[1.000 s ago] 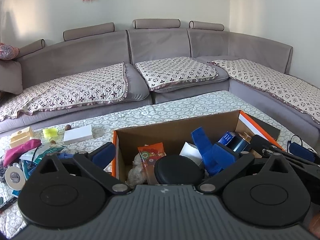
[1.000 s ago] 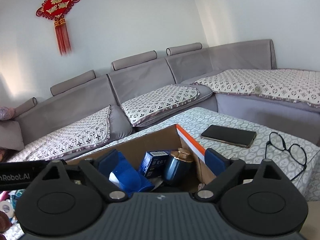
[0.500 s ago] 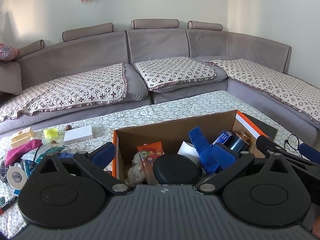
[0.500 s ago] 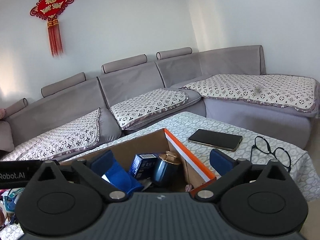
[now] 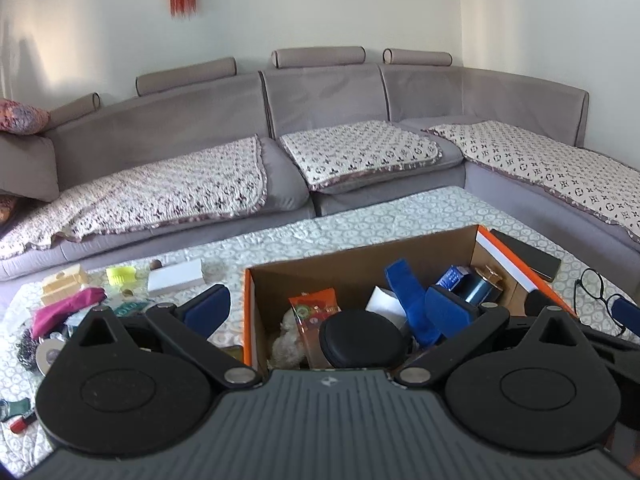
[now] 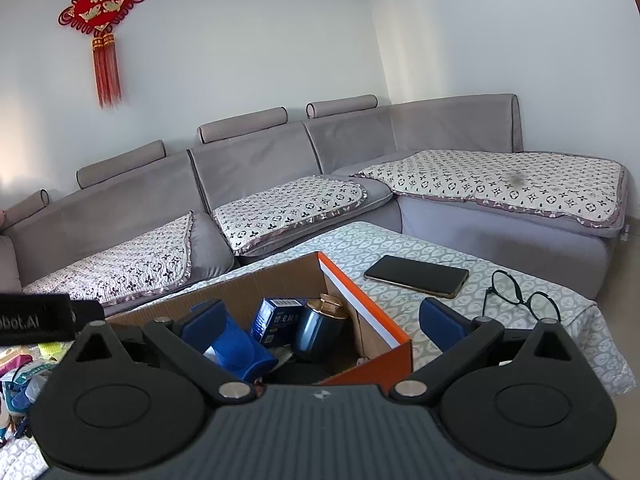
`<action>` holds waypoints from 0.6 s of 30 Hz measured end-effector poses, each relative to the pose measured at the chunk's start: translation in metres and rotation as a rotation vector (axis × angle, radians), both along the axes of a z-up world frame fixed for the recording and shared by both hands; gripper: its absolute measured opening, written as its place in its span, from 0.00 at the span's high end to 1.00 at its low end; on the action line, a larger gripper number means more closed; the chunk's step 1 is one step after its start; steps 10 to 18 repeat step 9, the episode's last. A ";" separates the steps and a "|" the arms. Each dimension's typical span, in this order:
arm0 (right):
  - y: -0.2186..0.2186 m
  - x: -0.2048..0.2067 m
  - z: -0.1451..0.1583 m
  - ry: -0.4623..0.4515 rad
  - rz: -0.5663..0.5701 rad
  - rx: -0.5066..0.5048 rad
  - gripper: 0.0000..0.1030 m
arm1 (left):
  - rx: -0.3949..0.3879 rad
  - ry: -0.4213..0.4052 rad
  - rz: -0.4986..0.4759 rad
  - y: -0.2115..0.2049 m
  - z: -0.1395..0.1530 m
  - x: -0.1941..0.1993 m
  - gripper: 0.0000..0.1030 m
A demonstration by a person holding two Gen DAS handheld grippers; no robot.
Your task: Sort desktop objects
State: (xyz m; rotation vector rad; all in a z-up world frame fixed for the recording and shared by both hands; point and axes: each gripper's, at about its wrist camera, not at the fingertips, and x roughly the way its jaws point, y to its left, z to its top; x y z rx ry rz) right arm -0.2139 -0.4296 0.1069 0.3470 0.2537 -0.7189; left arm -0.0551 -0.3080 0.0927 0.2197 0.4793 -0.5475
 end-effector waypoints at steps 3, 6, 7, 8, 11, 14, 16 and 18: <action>0.002 -0.005 0.001 -0.001 -0.005 -0.003 0.00 | -0.005 -0.012 -0.007 0.001 0.002 -0.002 0.00; 0.003 -0.008 0.003 -0.003 -0.009 -0.006 0.00 | -0.014 -0.033 -0.020 0.001 0.003 -0.006 0.00; 0.004 -0.009 0.003 -0.004 -0.009 -0.008 0.00 | -0.014 -0.038 -0.025 0.001 0.004 -0.007 0.00; 0.004 -0.010 0.004 -0.005 -0.009 -0.008 0.00 | -0.018 -0.041 -0.028 0.001 0.004 -0.008 0.00; 0.005 -0.011 0.004 -0.006 -0.010 -0.009 0.00 | -0.025 -0.040 -0.026 0.002 0.005 -0.008 0.00; 0.005 -0.011 0.004 -0.006 -0.010 -0.009 0.00 | -0.025 -0.040 -0.026 0.002 0.005 -0.008 0.00; 0.005 -0.011 0.004 -0.006 -0.010 -0.009 0.00 | -0.025 -0.040 -0.026 0.002 0.005 -0.008 0.00; 0.005 -0.011 0.004 -0.006 -0.010 -0.009 0.00 | -0.025 -0.040 -0.026 0.002 0.005 -0.008 0.00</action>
